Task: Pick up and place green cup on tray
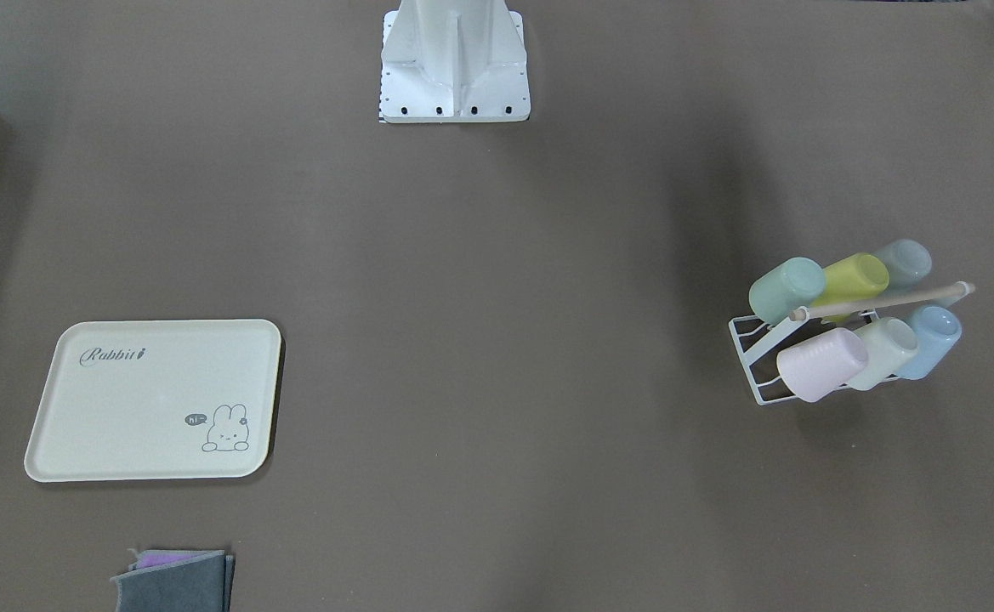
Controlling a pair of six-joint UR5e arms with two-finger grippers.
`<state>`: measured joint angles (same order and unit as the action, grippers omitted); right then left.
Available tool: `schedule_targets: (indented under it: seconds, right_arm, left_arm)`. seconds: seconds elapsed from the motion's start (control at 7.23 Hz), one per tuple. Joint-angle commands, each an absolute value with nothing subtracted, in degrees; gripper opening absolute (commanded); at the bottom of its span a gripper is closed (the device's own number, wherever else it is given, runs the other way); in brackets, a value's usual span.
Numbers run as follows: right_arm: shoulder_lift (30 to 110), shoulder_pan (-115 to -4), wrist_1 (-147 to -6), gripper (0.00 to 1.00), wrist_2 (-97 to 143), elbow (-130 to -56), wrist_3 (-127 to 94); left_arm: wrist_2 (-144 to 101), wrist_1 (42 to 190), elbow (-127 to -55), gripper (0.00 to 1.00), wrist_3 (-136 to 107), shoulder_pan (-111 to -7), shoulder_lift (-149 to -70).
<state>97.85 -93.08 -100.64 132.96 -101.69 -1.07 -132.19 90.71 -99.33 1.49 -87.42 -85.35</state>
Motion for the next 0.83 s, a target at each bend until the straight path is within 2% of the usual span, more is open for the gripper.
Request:
schedule_targets:
  seconds: [0.0, 0.55, 0.69]
  right_arm:
    - [97.4, -93.1, -100.5, 1.0, 132.9, -101.7, -1.2]
    - [98.3, -93.1, -92.9, 1.0, 131.0, -101.2, -0.5]
    - [97.7, -89.5, -92.8, 1.0, 130.2, -97.7, -0.4]
  left_arm:
    - [-132.2, 90.7, -99.4, 0.99, 1.5, -87.5, -85.2]
    - [-131.8, 90.8, -99.9, 0.99, 2.0, -87.3, -86.5]
    - [-131.7, 90.6, -102.6, 0.99, 1.9, -87.4, -85.9]
